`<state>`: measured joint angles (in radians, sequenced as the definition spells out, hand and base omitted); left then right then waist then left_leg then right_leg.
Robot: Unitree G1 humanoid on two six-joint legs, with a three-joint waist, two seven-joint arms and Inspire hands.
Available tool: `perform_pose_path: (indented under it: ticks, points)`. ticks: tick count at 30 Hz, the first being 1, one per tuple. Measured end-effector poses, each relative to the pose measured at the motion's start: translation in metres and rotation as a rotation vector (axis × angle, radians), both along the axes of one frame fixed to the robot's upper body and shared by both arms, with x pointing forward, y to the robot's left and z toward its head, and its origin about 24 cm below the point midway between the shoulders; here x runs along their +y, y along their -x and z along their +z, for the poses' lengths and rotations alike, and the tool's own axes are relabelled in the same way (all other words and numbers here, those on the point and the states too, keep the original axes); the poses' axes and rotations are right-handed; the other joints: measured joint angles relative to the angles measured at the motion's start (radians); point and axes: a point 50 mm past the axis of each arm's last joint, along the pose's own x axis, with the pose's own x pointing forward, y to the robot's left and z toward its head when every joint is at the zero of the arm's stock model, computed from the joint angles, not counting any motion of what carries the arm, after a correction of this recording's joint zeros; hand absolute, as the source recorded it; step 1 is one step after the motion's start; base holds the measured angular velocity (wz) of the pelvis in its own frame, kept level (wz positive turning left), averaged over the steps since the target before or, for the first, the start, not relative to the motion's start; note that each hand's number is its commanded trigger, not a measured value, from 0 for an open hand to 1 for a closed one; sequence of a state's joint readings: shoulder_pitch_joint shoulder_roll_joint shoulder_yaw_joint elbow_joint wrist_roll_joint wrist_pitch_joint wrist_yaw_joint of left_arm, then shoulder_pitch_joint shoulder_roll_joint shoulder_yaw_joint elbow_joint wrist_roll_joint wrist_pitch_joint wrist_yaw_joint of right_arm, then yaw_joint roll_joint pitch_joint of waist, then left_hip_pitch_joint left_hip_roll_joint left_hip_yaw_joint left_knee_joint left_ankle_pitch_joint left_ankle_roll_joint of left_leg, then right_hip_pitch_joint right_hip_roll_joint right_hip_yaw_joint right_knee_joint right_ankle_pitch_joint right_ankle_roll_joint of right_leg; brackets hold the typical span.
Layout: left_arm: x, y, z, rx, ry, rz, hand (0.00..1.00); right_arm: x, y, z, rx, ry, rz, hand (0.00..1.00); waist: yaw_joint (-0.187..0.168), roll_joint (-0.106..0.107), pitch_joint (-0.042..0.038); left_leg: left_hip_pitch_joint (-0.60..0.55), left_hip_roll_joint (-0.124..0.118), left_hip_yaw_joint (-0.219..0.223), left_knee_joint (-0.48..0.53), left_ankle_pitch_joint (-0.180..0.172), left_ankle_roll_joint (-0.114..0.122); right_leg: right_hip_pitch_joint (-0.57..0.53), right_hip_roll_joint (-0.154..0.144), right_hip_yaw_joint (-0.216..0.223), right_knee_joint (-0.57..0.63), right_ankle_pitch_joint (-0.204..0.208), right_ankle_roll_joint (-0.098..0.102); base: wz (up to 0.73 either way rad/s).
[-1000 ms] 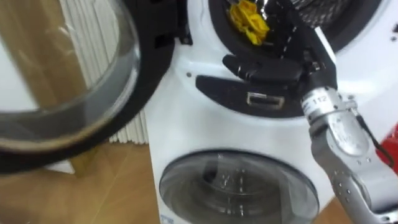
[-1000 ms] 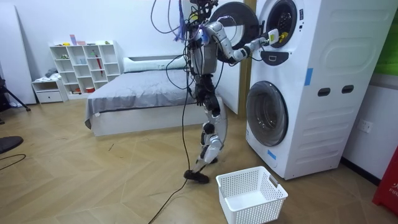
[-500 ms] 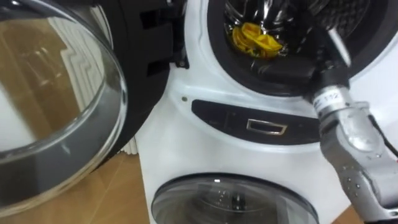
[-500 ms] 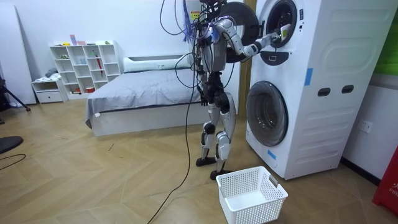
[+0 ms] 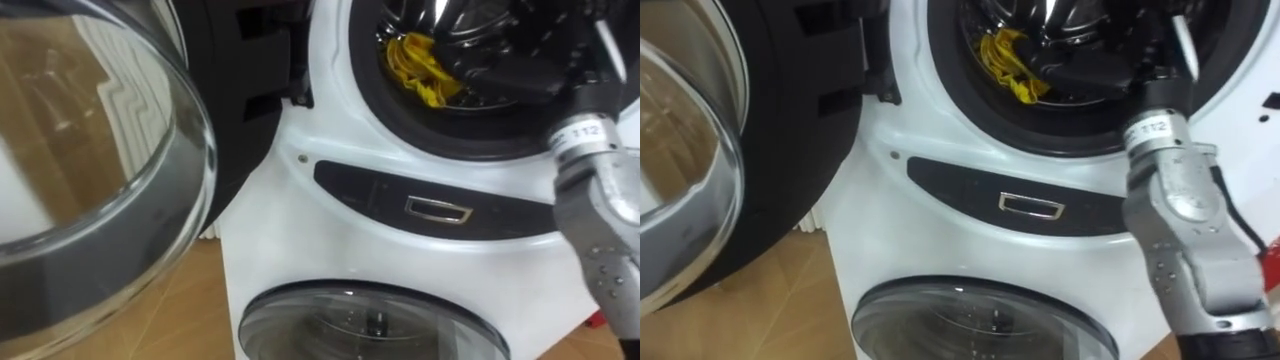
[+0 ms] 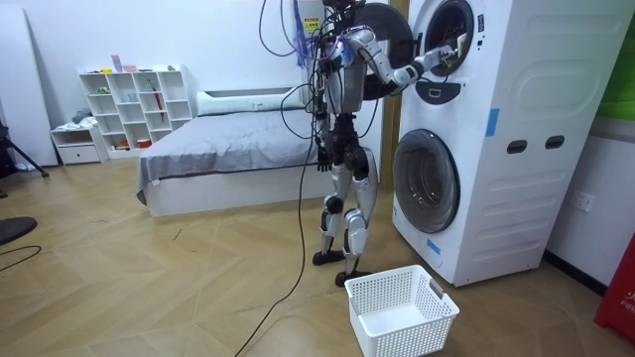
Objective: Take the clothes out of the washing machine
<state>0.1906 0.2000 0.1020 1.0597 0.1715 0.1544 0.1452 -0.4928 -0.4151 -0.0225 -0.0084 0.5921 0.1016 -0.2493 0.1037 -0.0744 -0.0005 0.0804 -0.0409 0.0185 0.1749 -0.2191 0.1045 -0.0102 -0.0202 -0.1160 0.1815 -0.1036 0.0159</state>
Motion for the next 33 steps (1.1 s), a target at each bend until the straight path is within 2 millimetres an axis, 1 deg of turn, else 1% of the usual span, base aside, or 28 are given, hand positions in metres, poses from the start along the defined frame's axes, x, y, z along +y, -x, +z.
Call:
perform_pose_path:
  ticks: [6,8,10,12,14,15,17,18,19,22,24,26,28,30,33]
  points:
    - [0.006,-0.003,0.004,-0.039,-0.016,0.036,0.0,-0.006,0.001,0.003,-0.001,0.026,-0.01,0.0,0.0,0.0,0.0003,0.0,-0.003,0.0,0.005,0.0,0.0,0.012,-0.005,0.0,-0.012,0.0,0.001,0.05]
    - [0.006,-0.004,0.004,-0.048,-0.017,0.043,0.0,-0.007,0.0,0.001,0.008,0.049,-0.003,0.0,-0.004,0.001,0.0005,0.0,-0.003,-0.005,0.006,0.0,0.0,0.015,-0.005,-0.008,-0.013,0.0,0.001,0.09]
    - [0.006,-0.004,0.004,-0.043,-0.013,0.044,0.0,-0.007,-0.003,0.0,0.019,0.098,0.031,0.0,-0.01,0.0,0.0003,-0.002,-0.003,-0.015,0.0,0.0,0.0,0.016,-0.005,-0.011,-0.012,0.0,0.001,0.07]
    - [0.005,-0.002,0.004,-0.034,-0.007,0.044,0.0,-0.007,-0.007,-0.002,0.034,0.123,0.063,0.0,-0.015,-0.001,-0.0001,-0.001,-0.003,-0.014,-0.003,0.0,0.0,0.017,-0.005,-0.018,-0.012,0.001,0.001,0.0]
    - [0.005,-0.002,0.004,-0.021,-0.005,0.021,0.0,-0.01,-0.012,-0.004,0.059,0.147,0.081,0.0,-0.015,-0.004,-0.0023,-0.001,-0.003,-0.017,-0.002,0.0,0.0,0.018,-0.006,-0.024,-0.012,0.001,0.001,0.03]
    - [0.006,-0.002,0.004,-0.015,-0.011,0.006,0.0,-0.012,-0.015,-0.007,0.078,0.169,0.085,0.0,-0.017,-0.01,-0.0059,0.001,-0.003,-0.021,-0.002,0.0,0.0,0.021,-0.006,-0.026,-0.013,0.001,0.001,0.1]
    - [0.008,-0.001,0.005,-0.009,-0.019,-0.002,0.0,-0.017,-0.018,-0.014,0.115,0.196,0.09,0.0,-0.016,-0.02,-0.0063,0.005,-0.003,-0.027,-0.001,0.0,0.0,0.029,-0.006,-0.031,-0.015,0.001,0.001,0.1]
    - [0.01,-0.001,0.005,-0.005,-0.023,-0.002,0.0,-0.018,-0.021,-0.017,0.133,0.216,0.096,0.0,-0.016,-0.03,-0.0021,0.007,-0.003,-0.029,0.001,0.0,0.0,0.032,-0.006,-0.033,-0.014,0.001,0.001,0.04]
    - [0.011,-0.001,0.005,0.003,-0.026,-0.004,0.0,-0.02,-0.025,-0.019,0.153,0.228,0.103,0.0,-0.013,-0.04,0.002,0.006,-0.004,-0.029,0.006,0.0,0.0,0.034,-0.007,-0.033,-0.014,0.001,0.001,0.0]
    - [0.01,-0.001,0.005,0.011,-0.024,-0.004,0.0,-0.024,-0.035,-0.025,0.211,0.279,0.103,0.0,-0.01,-0.054,0.0028,0.001,-0.004,-0.028,0.01,-0.001,0.001,0.032,-0.007,-0.034,-0.014,0.009,0.0,0.0]
    - [0.011,0.0,0.005,0.02,-0.026,-0.002,0.0,-0.023,-0.041,-0.026,0.243,0.328,0.099,0.0,-0.005,-0.055,0.0035,-0.001,-0.005,-0.027,0.012,-0.001,0.001,0.031,-0.007,-0.037,-0.014,0.014,0.001,-0.05]
    - [0.013,0.0,0.006,0.027,-0.031,-0.002,0.0,-0.025,-0.044,-0.028,0.274,0.392,0.078,0.0,0.012,-0.058,0.0015,-0.001,-0.005,-0.024,0.013,-0.001,0.001,0.029,-0.008,-0.037,-0.012,0.015,0.001,-0.04]
    - [0.015,-0.001,0.007,0.029,-0.033,-0.004,0.0,-0.032,-0.046,-0.033,0.325,0.475,0.052,0.0,0.033,-0.06,0.0002,0.001,-0.004,-0.024,0.018,0.0,0.001,0.03,-0.007,-0.038,-0.013,0.015,0.001,0.0]
    - [0.015,0.001,0.006,0.036,-0.022,-0.003,0.0,-0.036,-0.045,-0.032,0.332,0.499,0.049,0.0,0.043,-0.059,0.001,0.001,-0.004,-0.025,0.02,0.0,0.001,0.031,-0.007,-0.039,-0.015,0.015,0.001,0.0]
    - [0.014,0.007,0.005,0.062,-0.013,0.005,0.0,-0.036,-0.045,-0.031,0.331,0.502,0.055,0.0,0.044,-0.057,0.002,0.001,-0.003,-0.025,0.021,0.0,0.0,0.031,-0.006,-0.04,-0.015,0.014,0.001,0.0]
